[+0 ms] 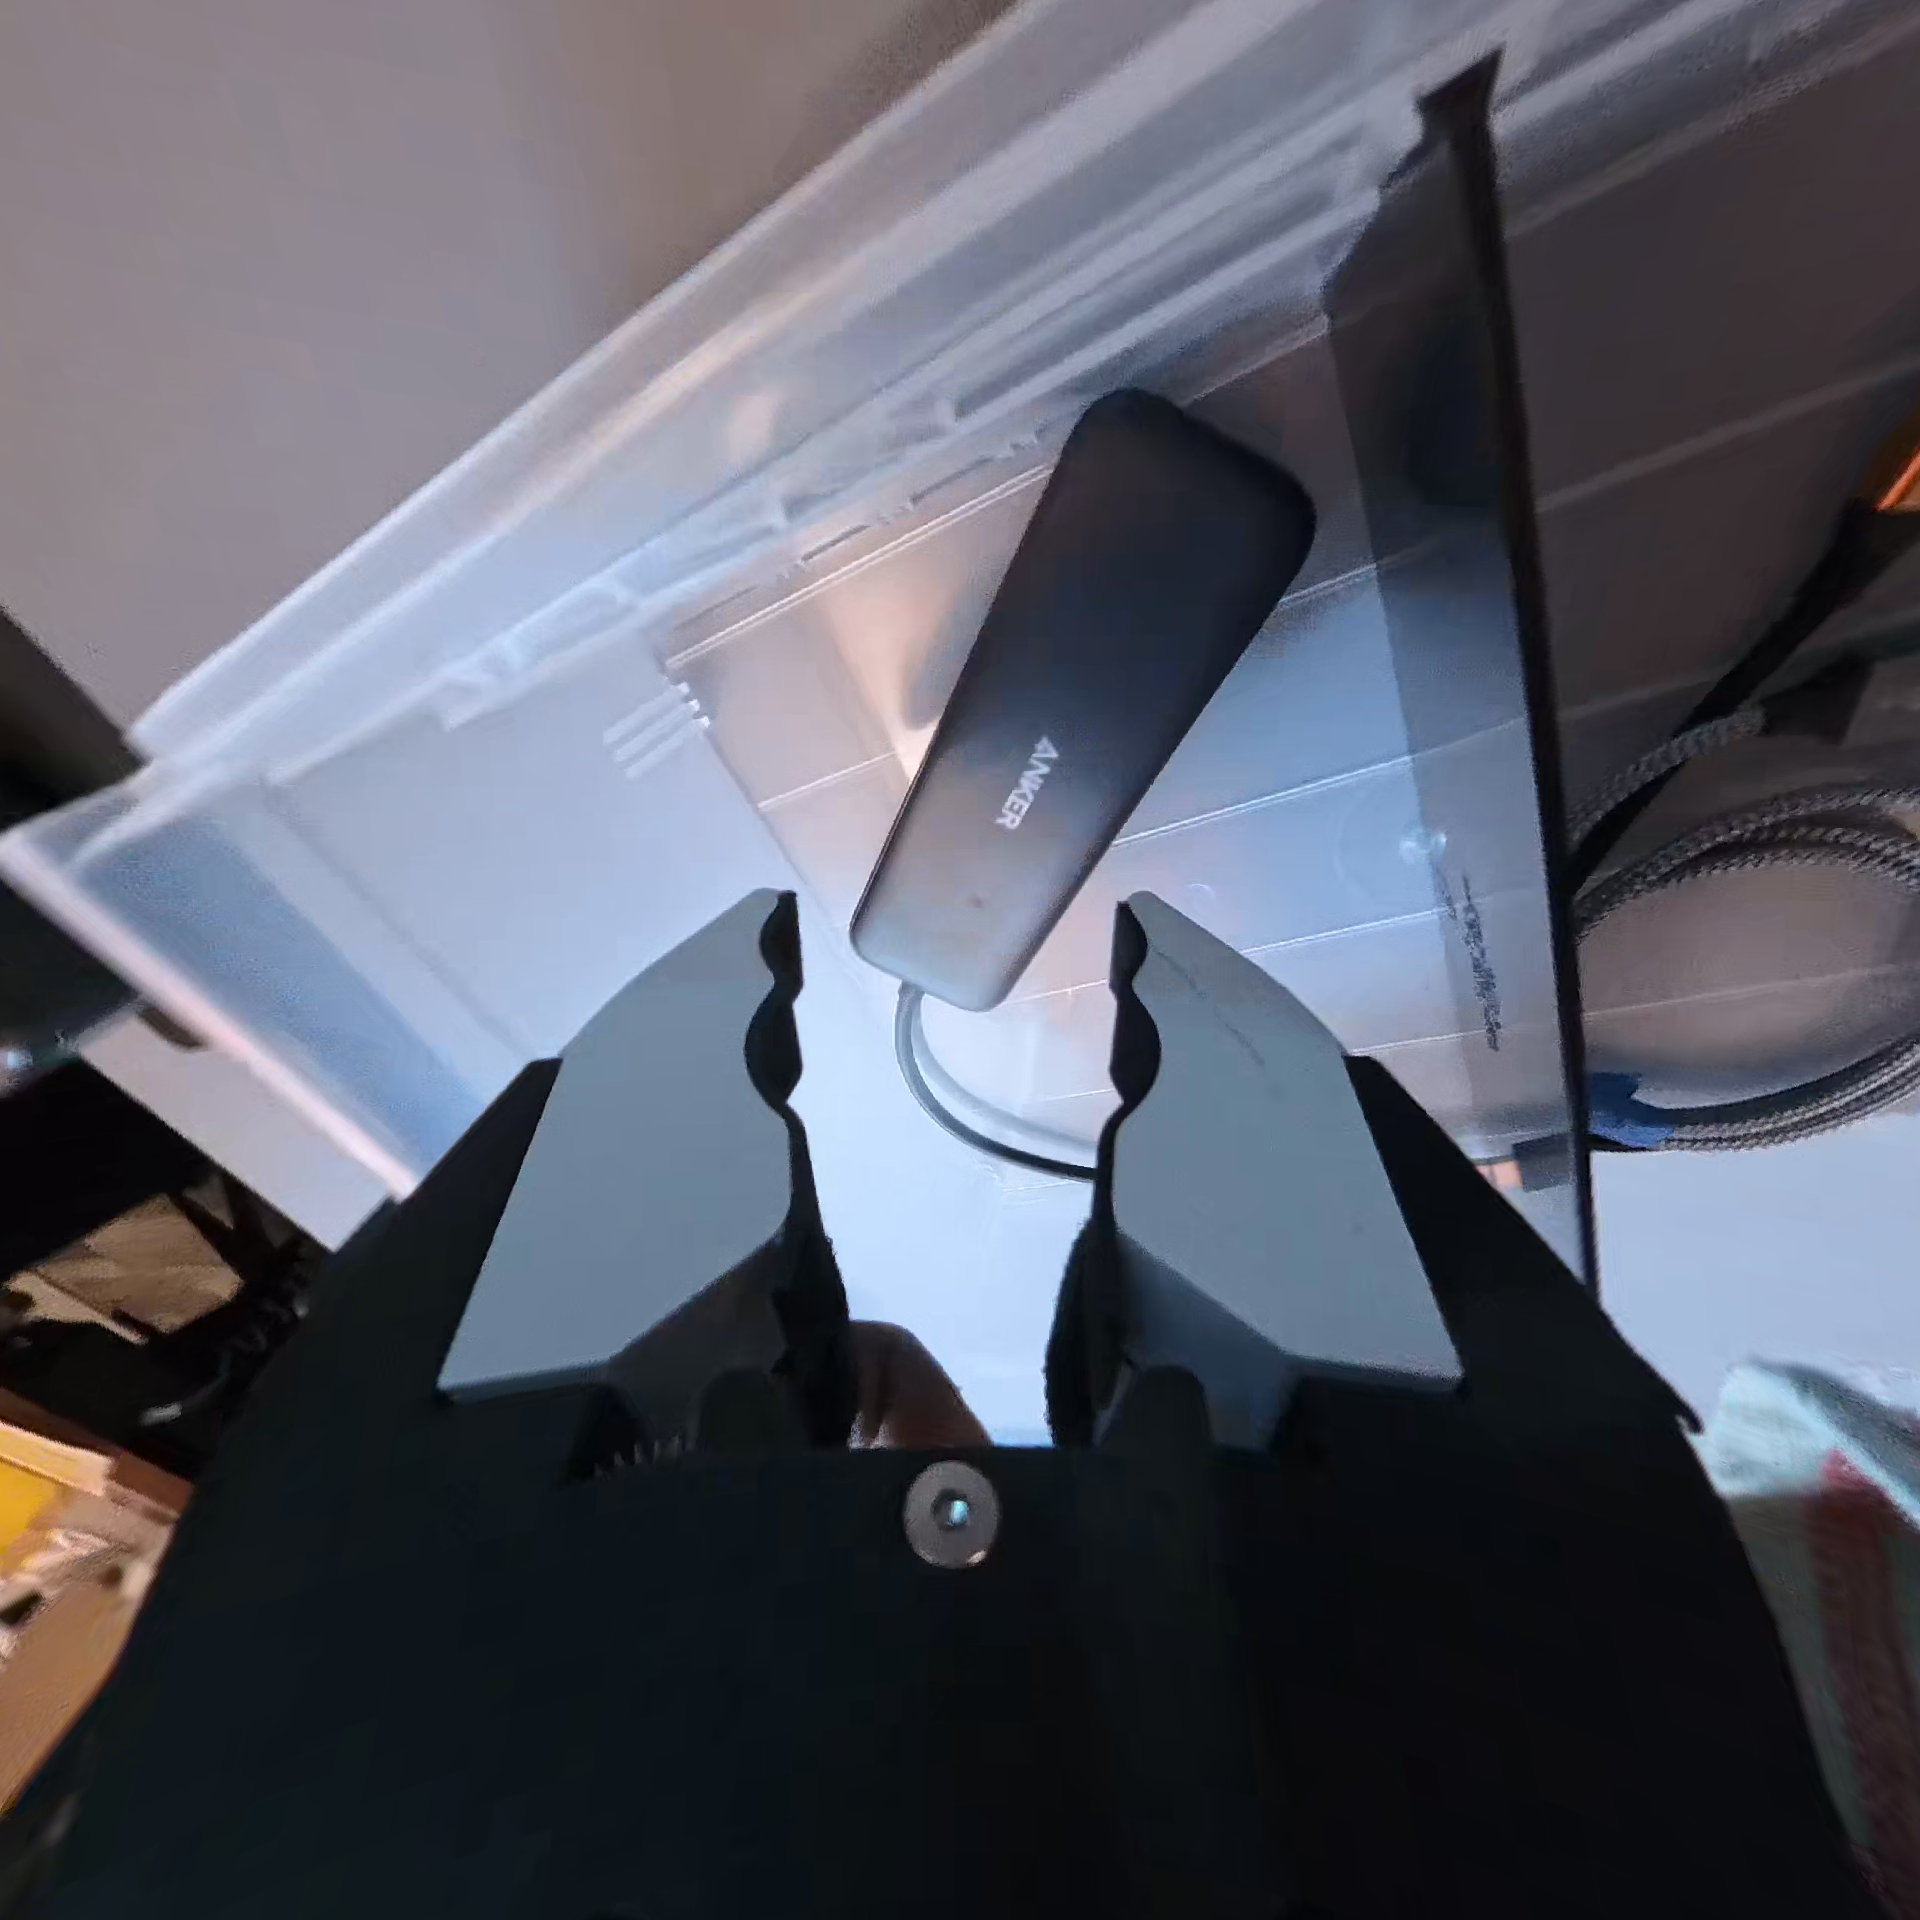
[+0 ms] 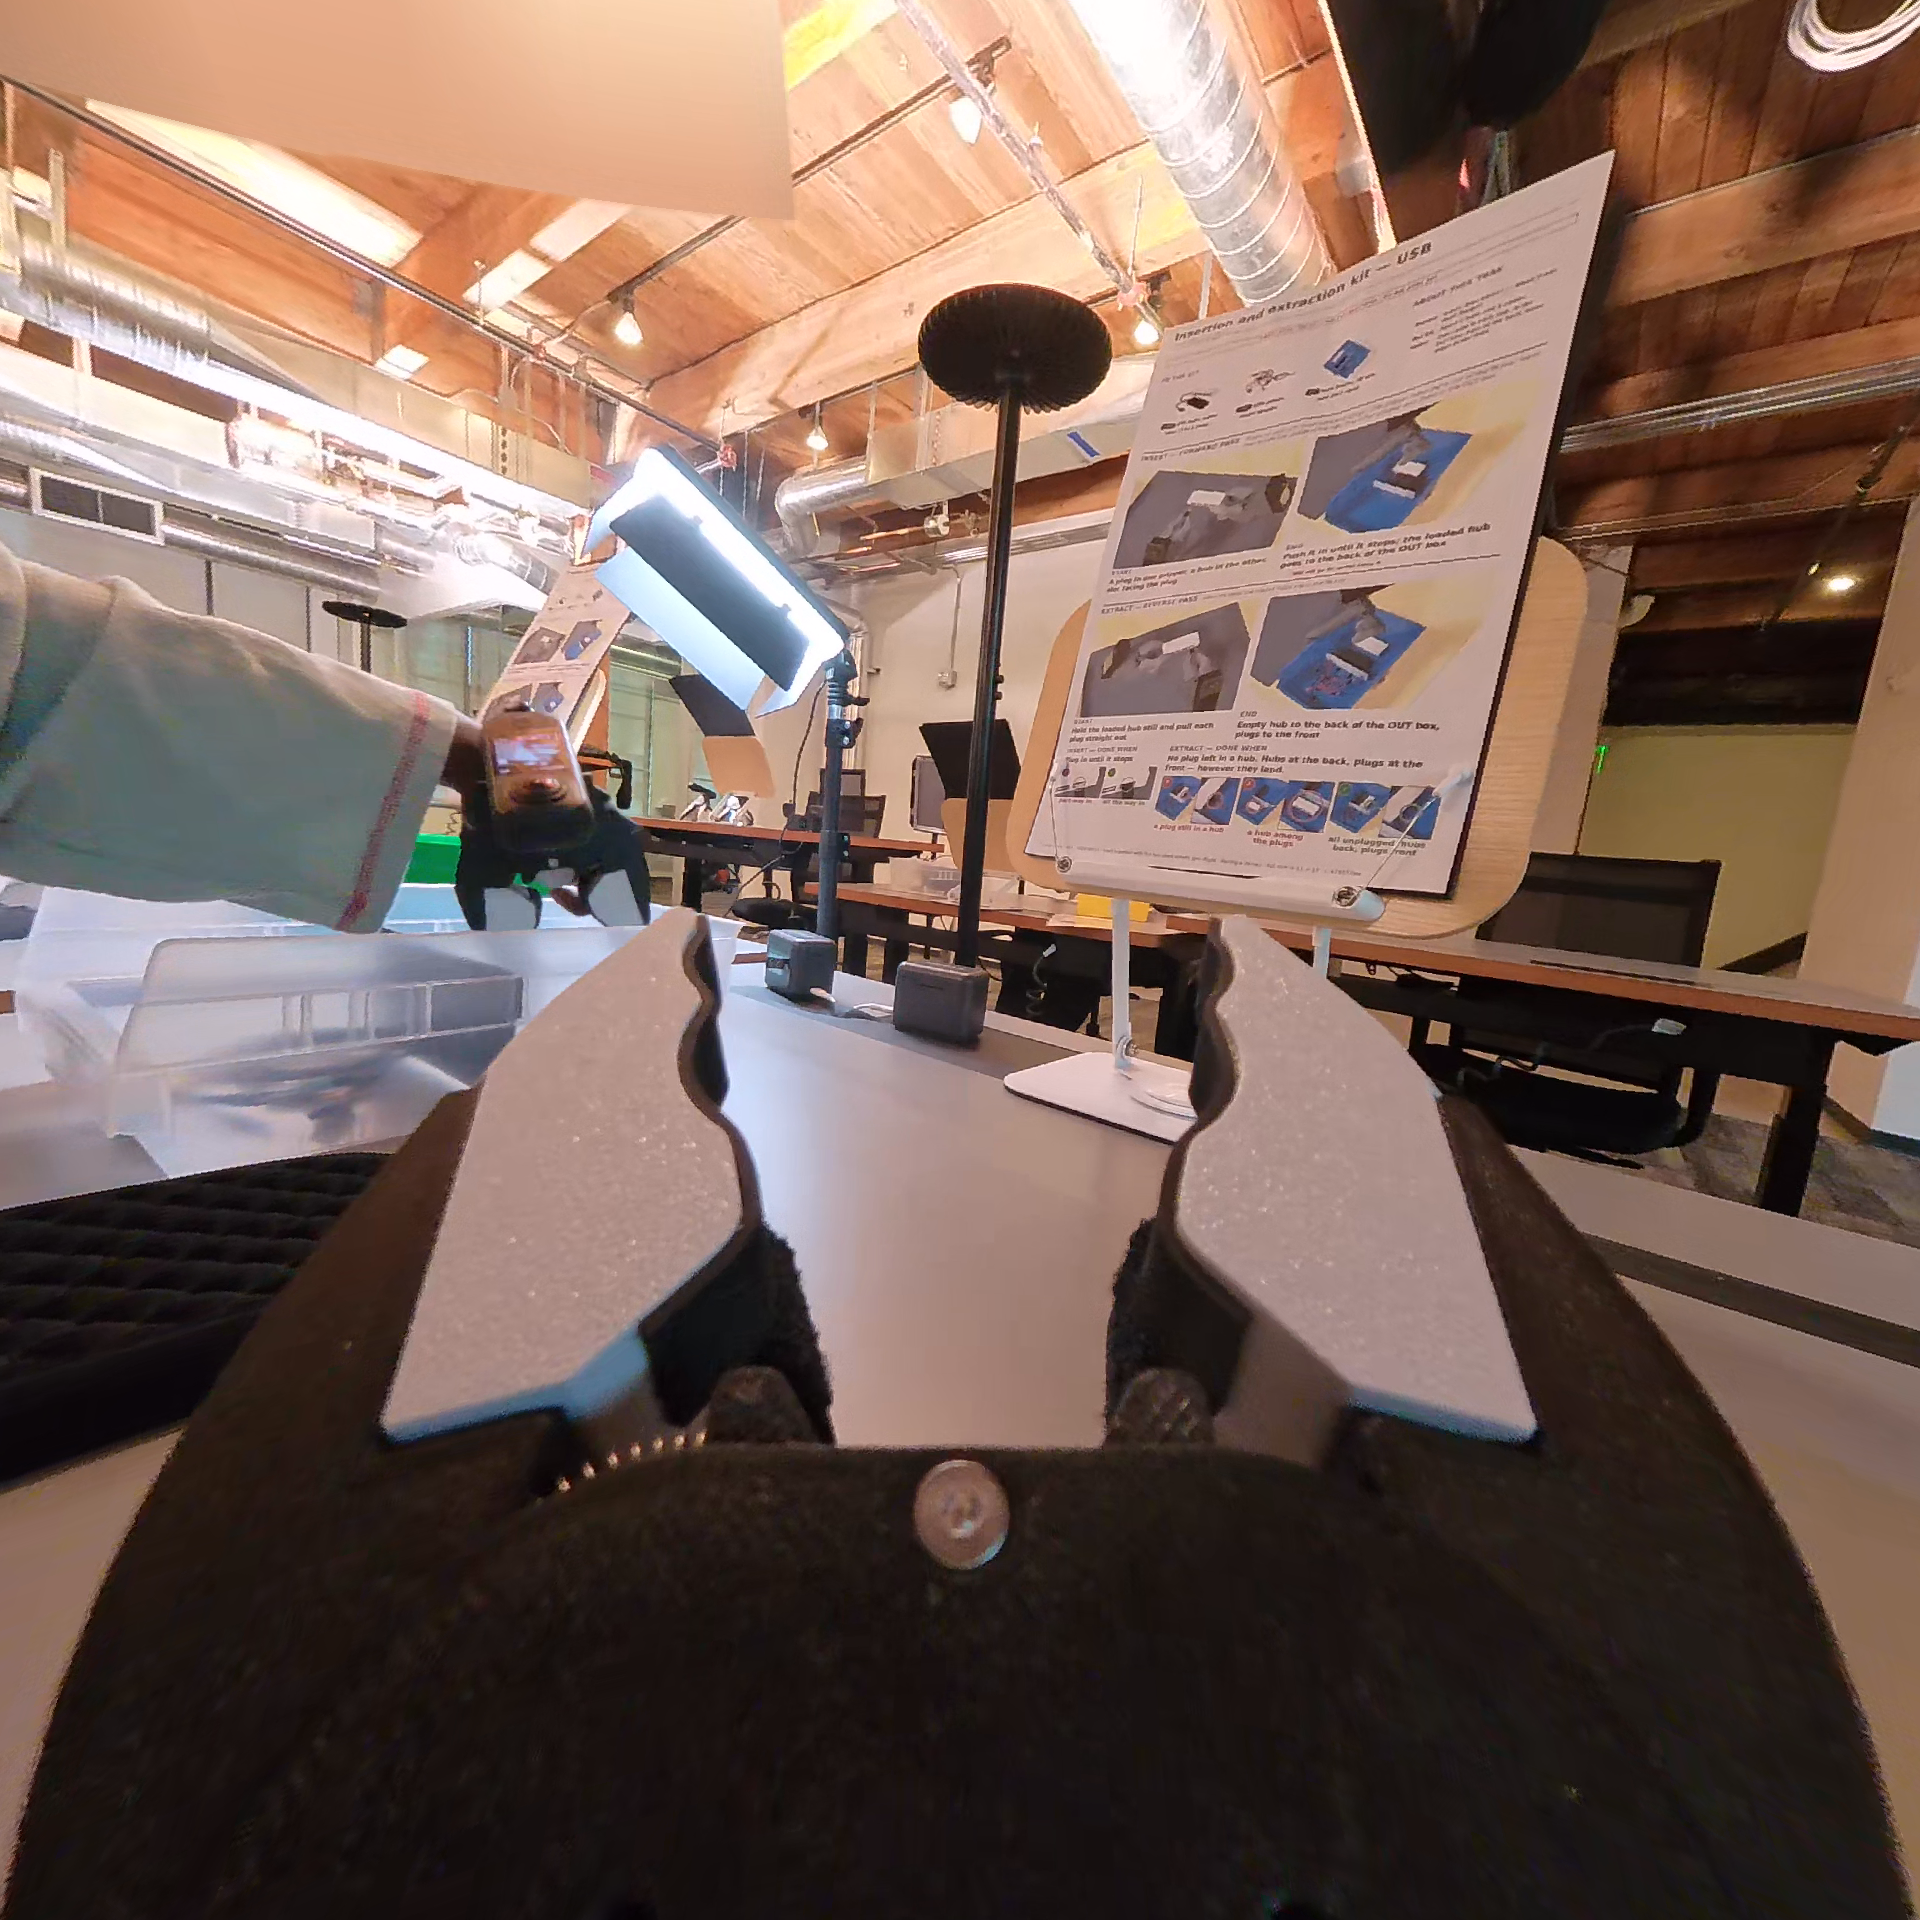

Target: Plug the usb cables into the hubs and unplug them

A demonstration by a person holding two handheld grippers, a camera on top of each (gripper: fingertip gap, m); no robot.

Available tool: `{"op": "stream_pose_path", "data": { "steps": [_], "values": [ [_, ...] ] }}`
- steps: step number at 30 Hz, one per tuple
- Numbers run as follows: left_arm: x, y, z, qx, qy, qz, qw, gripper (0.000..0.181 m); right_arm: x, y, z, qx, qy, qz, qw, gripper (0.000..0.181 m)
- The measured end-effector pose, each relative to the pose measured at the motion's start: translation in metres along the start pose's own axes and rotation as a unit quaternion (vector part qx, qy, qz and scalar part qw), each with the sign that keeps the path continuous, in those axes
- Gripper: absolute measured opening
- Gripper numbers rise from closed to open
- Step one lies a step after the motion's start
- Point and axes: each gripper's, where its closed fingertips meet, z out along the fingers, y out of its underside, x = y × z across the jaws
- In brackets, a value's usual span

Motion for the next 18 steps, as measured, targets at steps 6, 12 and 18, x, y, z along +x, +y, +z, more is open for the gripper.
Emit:
{"op": "stream_pose_path", "data": {
  "steps": [6, 12, 18],
  "values": [
    [0.011, 0.011, 0.027, -0.049, 0.045, 0.072, 0.995, 0.058, 0.002, 0.001, 0.0, -0.001, 0.004, 0.0, 1.0, 0.087],
    [0.008, 0.007, 0.03, -0.023, 0.057, 0.044, 0.997, 0.047, 0.003, 0.002, 0.0, -0.003, 0.008, -0.002, 1.0, 0.087],
    [-0.007, 0.018, 0.0, 0.007, -0.094, -0.054, 0.994, 0.046, 0.006, 0.0, -0.001, 0.001, 0.014, 0.004, 1.0, 0.086]
  ]
}}
